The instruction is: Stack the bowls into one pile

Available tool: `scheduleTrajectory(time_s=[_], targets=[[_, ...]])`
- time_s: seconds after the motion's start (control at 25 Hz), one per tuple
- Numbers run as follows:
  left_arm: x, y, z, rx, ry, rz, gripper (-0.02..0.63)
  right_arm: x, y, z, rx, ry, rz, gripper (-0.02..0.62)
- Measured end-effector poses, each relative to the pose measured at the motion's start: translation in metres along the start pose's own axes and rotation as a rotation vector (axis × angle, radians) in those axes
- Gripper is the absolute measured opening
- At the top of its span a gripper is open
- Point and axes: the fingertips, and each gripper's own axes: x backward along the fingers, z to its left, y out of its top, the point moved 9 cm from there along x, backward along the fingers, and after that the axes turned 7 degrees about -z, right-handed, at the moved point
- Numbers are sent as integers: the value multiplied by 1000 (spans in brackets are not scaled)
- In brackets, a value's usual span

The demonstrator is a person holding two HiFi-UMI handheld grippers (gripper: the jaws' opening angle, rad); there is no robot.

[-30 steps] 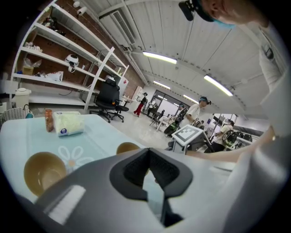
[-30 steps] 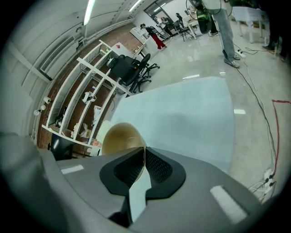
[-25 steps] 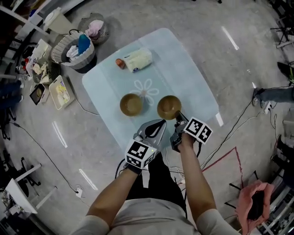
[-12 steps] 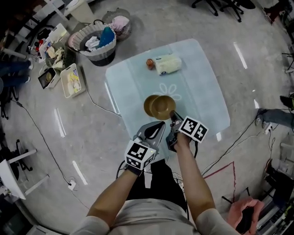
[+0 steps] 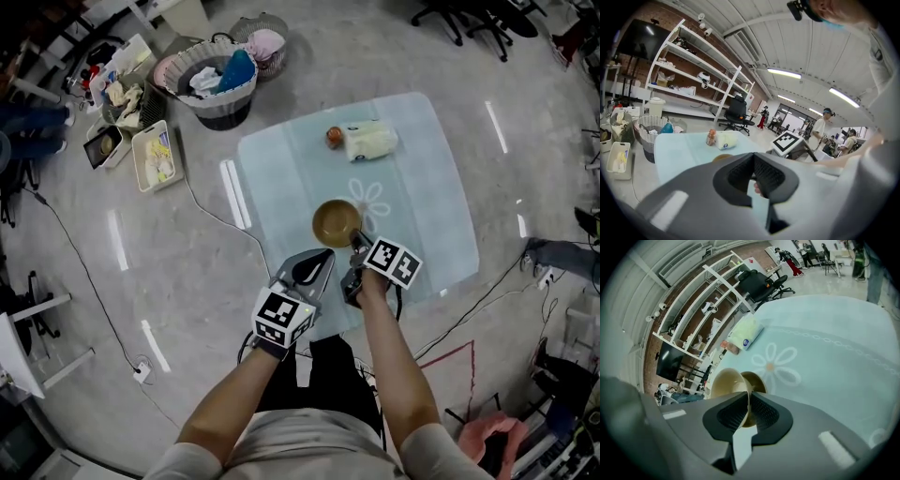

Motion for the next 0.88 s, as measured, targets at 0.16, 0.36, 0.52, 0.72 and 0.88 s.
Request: scheduleTrajectory(time_s=[0.16,0.36,0.52,0.72,0.88], targets=[[3,-2,7,4,1,-1,6,-3,-3,-1,83,-43,0,29],[1,-2,9,9,0,2,6,0,-2,-4,151,-84,7,61],[-4,-1,3,11,-3,9,6,11,5,-6,177,-97,-4,60],[-9,0,-8,23,11,28,6,40,19,-3,194,-77,-60,57],[-7,7,-19,35,24,21,6,66,28,10,219,-1,-108,51]])
